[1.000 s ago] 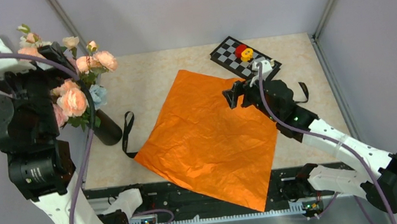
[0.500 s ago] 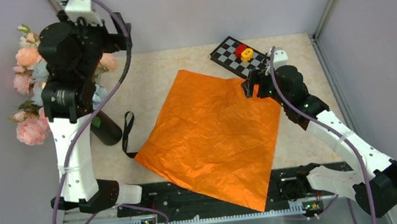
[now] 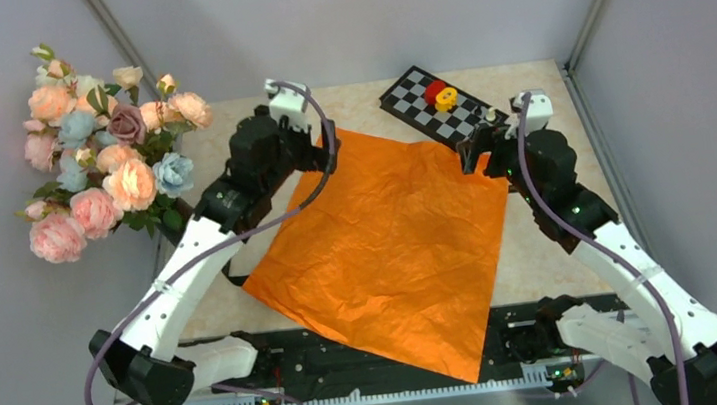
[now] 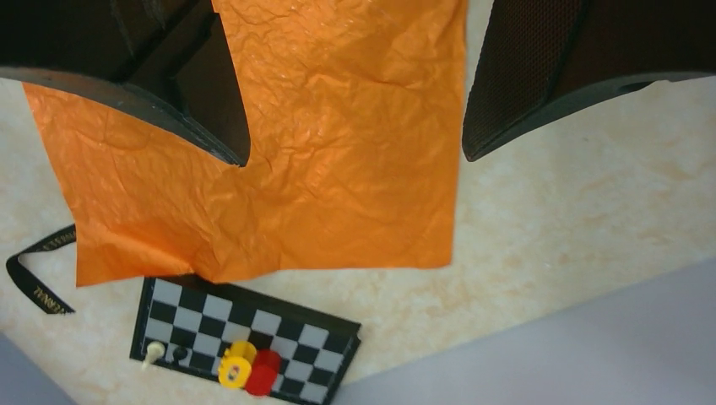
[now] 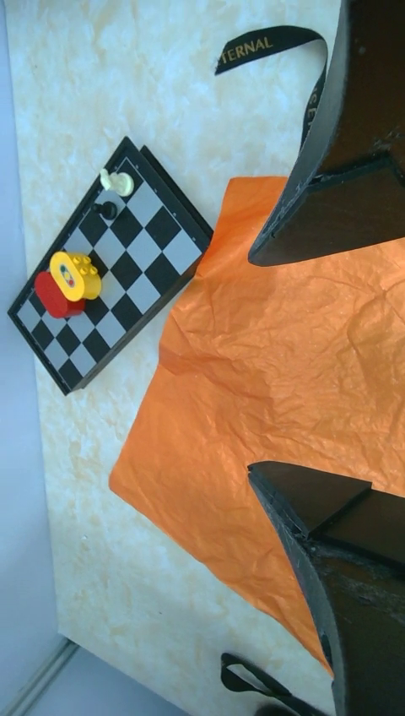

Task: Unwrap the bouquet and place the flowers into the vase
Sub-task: Reset both arms

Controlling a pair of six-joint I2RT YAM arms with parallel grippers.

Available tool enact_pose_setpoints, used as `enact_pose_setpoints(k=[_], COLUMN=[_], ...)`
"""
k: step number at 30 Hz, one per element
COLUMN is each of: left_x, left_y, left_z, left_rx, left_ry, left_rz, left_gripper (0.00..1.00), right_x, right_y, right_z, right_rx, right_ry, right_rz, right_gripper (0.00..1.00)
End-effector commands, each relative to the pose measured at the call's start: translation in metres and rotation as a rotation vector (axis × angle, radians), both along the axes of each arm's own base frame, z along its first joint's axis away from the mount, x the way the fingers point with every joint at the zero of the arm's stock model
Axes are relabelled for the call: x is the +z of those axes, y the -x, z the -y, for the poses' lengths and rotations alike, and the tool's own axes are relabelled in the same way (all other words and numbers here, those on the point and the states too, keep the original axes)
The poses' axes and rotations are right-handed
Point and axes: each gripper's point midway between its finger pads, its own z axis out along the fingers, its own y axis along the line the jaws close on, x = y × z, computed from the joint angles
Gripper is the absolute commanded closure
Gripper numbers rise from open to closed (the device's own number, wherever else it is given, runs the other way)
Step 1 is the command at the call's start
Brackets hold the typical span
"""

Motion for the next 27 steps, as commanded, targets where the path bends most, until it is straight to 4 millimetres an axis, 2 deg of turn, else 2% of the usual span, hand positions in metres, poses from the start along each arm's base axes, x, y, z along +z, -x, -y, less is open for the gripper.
enact_pose_setpoints(k=[1,9,13,20,27], left_x=[0.015,-0.039,-0.060,-0.065,-0.062], left_y=[0.013,0.029,0.036,0.042,0.045], left_z=[0.009,-0.026,-0.035,-0.039,-0.031], left_rx=[0.004,0.151,0.170,0.173,0.112], left_ry=[0.197,0.262,0.256,0.260,0.227], left_rz=[0.138,0.145,0.141,0.145,0.157], left_gripper=[0.01,0.01,0.01,0.01,0.01], right_x=[0.021,0.015,0.008,0.011,0.011], right_y=[0.005,0.016,0.017,0.016,0.015], right_z=[0.018,0.030,0.032,0.030,0.027], right_rx=[-0.058,-0.088,-0.096,-0.089,-0.079], right_ry=[-0.007,-0.015,-0.022,-0.031,-0.037], right_rz=[0.153,0.241,0.247,0.262,0.264], right_gripper=[0.12,0.12,0.12,0.12,0.12])
